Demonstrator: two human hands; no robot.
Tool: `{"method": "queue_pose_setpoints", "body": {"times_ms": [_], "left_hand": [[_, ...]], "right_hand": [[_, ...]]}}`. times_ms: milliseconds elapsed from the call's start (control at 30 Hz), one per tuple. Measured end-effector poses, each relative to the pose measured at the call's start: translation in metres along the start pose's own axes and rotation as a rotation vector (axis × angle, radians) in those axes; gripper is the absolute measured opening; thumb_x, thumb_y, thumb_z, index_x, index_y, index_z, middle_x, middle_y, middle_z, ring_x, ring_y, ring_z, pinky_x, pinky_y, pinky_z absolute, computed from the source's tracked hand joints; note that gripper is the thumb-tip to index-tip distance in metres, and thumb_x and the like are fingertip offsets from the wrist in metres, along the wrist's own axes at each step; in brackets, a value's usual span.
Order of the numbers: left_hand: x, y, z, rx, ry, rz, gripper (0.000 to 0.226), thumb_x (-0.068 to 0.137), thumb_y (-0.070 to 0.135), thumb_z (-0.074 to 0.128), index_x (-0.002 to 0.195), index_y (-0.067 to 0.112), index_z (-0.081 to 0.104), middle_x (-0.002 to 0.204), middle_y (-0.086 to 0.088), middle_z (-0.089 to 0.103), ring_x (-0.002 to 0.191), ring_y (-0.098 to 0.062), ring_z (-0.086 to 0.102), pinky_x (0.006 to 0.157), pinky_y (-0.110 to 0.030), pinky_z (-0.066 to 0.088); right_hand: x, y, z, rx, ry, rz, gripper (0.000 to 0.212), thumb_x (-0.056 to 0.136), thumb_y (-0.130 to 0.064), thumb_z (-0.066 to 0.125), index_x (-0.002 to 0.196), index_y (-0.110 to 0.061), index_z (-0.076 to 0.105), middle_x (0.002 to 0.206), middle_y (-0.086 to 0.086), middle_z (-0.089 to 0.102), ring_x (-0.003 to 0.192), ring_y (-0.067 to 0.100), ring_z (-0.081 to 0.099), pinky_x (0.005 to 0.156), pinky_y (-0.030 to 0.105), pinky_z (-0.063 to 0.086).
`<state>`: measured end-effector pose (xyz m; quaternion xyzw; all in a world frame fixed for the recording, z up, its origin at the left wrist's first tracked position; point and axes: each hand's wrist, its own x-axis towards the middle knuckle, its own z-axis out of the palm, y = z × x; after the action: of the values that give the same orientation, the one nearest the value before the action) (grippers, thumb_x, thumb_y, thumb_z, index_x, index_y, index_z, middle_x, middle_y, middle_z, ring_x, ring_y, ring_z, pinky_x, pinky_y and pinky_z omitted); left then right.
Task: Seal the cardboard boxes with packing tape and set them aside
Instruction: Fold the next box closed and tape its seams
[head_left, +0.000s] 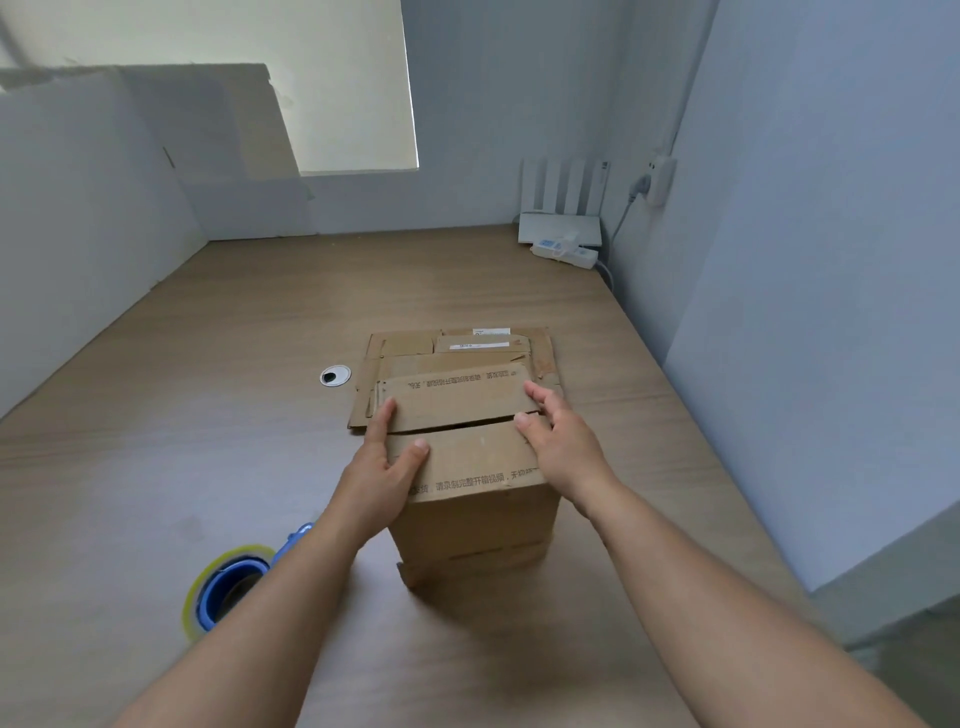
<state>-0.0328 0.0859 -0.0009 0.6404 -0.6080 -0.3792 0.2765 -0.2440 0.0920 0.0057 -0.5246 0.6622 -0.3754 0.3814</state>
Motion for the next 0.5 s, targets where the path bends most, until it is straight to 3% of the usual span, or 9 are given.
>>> {"method": "queue_pose_setpoints", "body": {"times_ms": [67,167,233,300,367,433,500], "left_hand": [[0.006,0.001,0.0,-0.018,0.004,-0.002,0.064,0.097,0.039,0.049,0.15,0.038,0.013,0.151,0.003,0.036,0.127,-0.024,0.047,0.106,-0.037,0.039],[0.014,0.007,0.006,-0.018,-0.003,0.004,0.065,0.097,0.039,0.048,0.151,0.037,0.011,0.152,0.002,0.033,0.127,-0.025,0.046,0.106,-0.037,0.039],[0.019,0.006,0.012,-0.021,-0.028,-0.036,0.065,0.097,0.038,0.048,0.151,0.034,0.011,0.149,-0.002,0.037,0.125,-0.026,0.048,0.103,-0.036,0.042],[0.014,-0.001,0.024,-0.062,-0.097,-0.121,0.065,0.096,0.037,0.051,0.15,0.034,0.014,0.141,-0.006,0.046,0.115,-0.026,0.055,0.092,-0.039,0.051],[0.001,-0.011,0.036,-0.108,-0.169,-0.135,0.064,0.096,0.035,0.051,0.149,0.035,0.015,0.138,-0.007,0.046,0.106,-0.02,0.057,0.08,-0.034,0.056],[-0.004,-0.021,0.045,-0.132,-0.193,-0.08,0.066,0.098,0.031,0.05,0.151,0.034,0.01,0.147,-0.002,0.036,0.115,-0.015,0.052,0.085,-0.025,0.052],[0.0,-0.03,0.048,-0.11,-0.194,-0.05,0.069,0.098,0.031,0.049,0.151,0.036,0.006,0.151,0.003,0.03,0.126,-0.014,0.045,0.101,-0.034,0.046]], "right_hand": [[0.008,0.001,0.002,-0.005,0.021,0.009,0.047,0.096,-0.034,0.048,0.141,-0.039,0.038,0.141,-0.006,0.049,0.116,0.017,0.055,0.096,0.039,0.05],[0.019,-0.001,-0.001,-0.028,0.04,-0.004,0.045,0.098,-0.029,0.048,0.142,-0.035,0.039,0.14,-0.006,0.049,0.109,0.012,0.055,0.084,0.025,0.05],[0.028,-0.001,-0.006,-0.106,0.048,-0.01,0.046,0.098,-0.028,0.048,0.142,-0.033,0.04,0.141,-0.007,0.049,0.108,0.013,0.055,0.083,0.026,0.048],[0.032,0.006,-0.009,-0.227,0.02,0.026,0.047,0.097,-0.026,0.048,0.143,-0.031,0.04,0.142,-0.006,0.049,0.112,0.017,0.056,0.089,0.032,0.049],[0.025,0.026,-0.009,-0.254,-0.002,0.089,0.046,0.097,-0.025,0.047,0.143,-0.027,0.04,0.141,-0.005,0.049,0.106,0.015,0.056,0.082,0.024,0.049],[0.008,0.047,-0.006,-0.187,0.01,0.122,0.045,0.099,-0.027,0.046,0.143,-0.029,0.038,0.135,-0.005,0.053,0.087,0.004,0.053,0.064,0.01,0.041],[-0.001,0.059,-0.003,-0.131,0.036,0.115,0.043,0.1,-0.029,0.046,0.142,-0.03,0.038,0.131,-0.007,0.055,0.083,-0.003,0.049,0.059,0.005,0.038]]}}
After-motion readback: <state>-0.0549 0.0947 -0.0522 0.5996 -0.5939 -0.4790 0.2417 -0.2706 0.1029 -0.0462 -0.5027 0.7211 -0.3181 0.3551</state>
